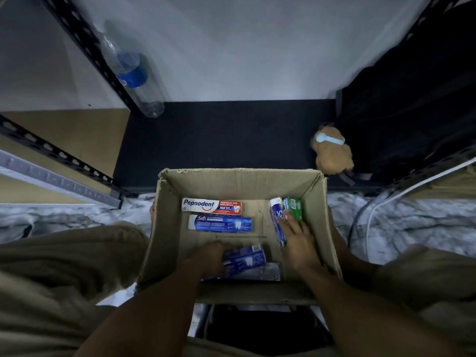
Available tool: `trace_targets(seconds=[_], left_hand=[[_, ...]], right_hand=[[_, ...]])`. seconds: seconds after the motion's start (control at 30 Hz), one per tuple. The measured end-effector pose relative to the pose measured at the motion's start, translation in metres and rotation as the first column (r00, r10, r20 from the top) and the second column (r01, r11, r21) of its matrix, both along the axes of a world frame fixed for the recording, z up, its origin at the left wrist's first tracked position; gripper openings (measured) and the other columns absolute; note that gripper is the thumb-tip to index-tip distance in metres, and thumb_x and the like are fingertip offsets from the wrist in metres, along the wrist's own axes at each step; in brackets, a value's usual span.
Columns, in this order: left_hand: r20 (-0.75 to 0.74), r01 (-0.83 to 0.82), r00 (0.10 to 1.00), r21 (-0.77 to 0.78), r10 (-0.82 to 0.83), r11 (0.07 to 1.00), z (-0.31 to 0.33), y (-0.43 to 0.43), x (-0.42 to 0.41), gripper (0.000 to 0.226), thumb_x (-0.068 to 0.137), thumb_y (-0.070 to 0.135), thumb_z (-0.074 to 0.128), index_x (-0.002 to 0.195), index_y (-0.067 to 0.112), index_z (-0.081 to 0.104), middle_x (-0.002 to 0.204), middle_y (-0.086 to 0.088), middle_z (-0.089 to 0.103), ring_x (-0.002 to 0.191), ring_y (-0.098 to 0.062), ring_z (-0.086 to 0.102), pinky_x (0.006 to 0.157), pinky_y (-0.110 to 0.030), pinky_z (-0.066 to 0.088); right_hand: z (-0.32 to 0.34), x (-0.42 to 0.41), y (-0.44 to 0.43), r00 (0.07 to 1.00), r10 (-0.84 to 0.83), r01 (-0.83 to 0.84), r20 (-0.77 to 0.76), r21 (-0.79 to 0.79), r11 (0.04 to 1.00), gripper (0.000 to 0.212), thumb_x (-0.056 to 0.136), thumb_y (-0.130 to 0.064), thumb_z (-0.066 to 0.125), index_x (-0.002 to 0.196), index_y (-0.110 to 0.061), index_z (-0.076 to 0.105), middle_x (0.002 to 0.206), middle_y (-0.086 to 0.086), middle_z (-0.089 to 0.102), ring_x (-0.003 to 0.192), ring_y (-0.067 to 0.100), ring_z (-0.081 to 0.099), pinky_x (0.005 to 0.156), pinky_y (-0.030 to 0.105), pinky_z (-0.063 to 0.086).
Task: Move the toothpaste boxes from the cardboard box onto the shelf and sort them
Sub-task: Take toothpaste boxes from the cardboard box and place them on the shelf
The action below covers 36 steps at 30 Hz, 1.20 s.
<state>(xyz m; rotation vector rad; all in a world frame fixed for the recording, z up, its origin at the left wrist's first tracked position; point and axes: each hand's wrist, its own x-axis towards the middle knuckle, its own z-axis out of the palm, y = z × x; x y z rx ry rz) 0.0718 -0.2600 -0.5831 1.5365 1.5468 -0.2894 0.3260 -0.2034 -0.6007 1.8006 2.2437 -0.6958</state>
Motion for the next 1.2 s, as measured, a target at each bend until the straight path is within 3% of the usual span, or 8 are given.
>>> trace_targets(seconds=[0.13,0.23,0.3,0.43,0.57,0.83,1.07,1.2], left_hand=[[0.04,-0.11,0.994,0.11,0.107,0.988,0.003,0.006,0.003,0.044,0.095,0.019,0.062,0.138,0.023,0.053,0.133,-0.003,0.06,0.121,-0.016,0.055,0.091,-0.019,0.038],[0.034,-0.176,0.984,0.16,0.173,0.971,0.003,0.008,0.001,0.05,0.097,0.021,0.061,0.144,0.02,0.046,0.14,-0.005,0.052,0.126,-0.019,0.051,0.096,-0.023,0.037],[0.033,-0.2,0.98,0.154,0.198,0.968,0.005,0.008,0.0,0.057,0.096,0.021,0.062,0.148,0.025,0.039,0.145,-0.006,0.045,0.13,-0.02,0.047,0.103,-0.029,0.039],[0.068,-0.24,0.97,0.121,0.233,0.963,0.003,0.006,-0.001,0.066,0.096,0.018,0.061,0.151,0.038,0.031,0.149,-0.002,0.038,0.133,-0.019,0.043,0.107,-0.035,0.043],[0.114,-0.272,0.959,0.097,0.261,0.958,0.006,0.009,-0.003,0.056,0.094,0.019,0.063,0.144,0.037,0.045,0.145,0.001,0.046,0.129,-0.016,0.048,0.104,-0.034,0.046],[0.111,-0.213,0.974,0.158,0.197,0.964,0.053,0.038,-0.024,0.048,0.091,0.019,0.068,0.135,0.035,0.056,0.135,0.004,0.056,0.123,-0.013,0.053,0.104,-0.035,0.047],[0.182,-0.163,0.976,0.266,0.116,0.95,0.14,0.072,-0.049,0.04,0.09,0.026,0.07,0.127,0.04,0.062,0.115,0.015,0.069,0.098,0.004,0.066,0.088,-0.028,0.058],[0.234,-0.172,0.967,0.293,0.104,0.94,0.189,0.079,-0.048,0.04,0.091,0.029,0.07,0.129,0.039,0.06,0.11,0.011,0.07,0.092,-0.002,0.07,0.074,-0.022,0.059]], right_hand=[[-0.001,-0.008,-0.005,0.992,-0.029,0.028,-0.122,-0.009,1.0,0.096,0.085,0.002,0.062,0.157,-0.035,0.01,0.166,-0.005,-0.01,0.15,0.028,0.011,0.12,0.042,0.023],[-0.005,-0.015,-0.012,0.962,-0.185,0.176,-0.2,-0.059,0.983,0.096,0.086,-0.005,0.068,0.158,-0.035,0.01,0.164,0.005,-0.02,0.152,0.029,0.007,0.12,0.029,0.023],[-0.006,-0.016,-0.013,0.909,-0.336,0.309,-0.247,-0.145,0.94,0.091,0.089,-0.016,0.07,0.157,-0.034,0.013,0.164,0.011,-0.01,0.15,0.028,0.013,0.116,0.019,0.028],[-0.006,-0.013,-0.008,0.956,-0.275,0.258,-0.104,-0.151,0.954,0.097,0.086,-0.023,0.073,0.157,-0.038,0.008,0.15,0.018,0.029,0.123,0.032,0.056,0.104,0.041,0.048],[0.002,-0.009,-0.004,0.959,-0.248,0.228,-0.138,-0.142,0.963,0.086,0.09,-0.02,0.067,0.155,-0.041,0.014,0.143,0.015,0.036,0.117,0.03,0.058,0.103,0.042,0.049],[0.046,0.002,0.015,0.839,-0.263,0.155,-0.476,-0.254,0.955,0.091,0.076,0.003,0.078,0.148,-0.038,0.041,0.14,-0.001,0.048,0.118,0.015,0.056,0.097,0.026,0.051],[0.104,0.01,0.032,0.791,-0.191,0.07,-0.581,-0.224,0.972,0.072,0.078,-0.014,0.081,0.13,-0.056,0.054,0.136,-0.011,0.06,0.113,0.001,0.061,0.099,0.03,0.052],[0.144,0.018,0.034,0.857,-0.114,0.065,-0.503,-0.114,0.991,0.062,0.073,-0.061,0.069,0.123,-0.078,0.037,0.113,-0.017,0.071,0.095,0.004,0.068,0.093,0.049,0.052]])
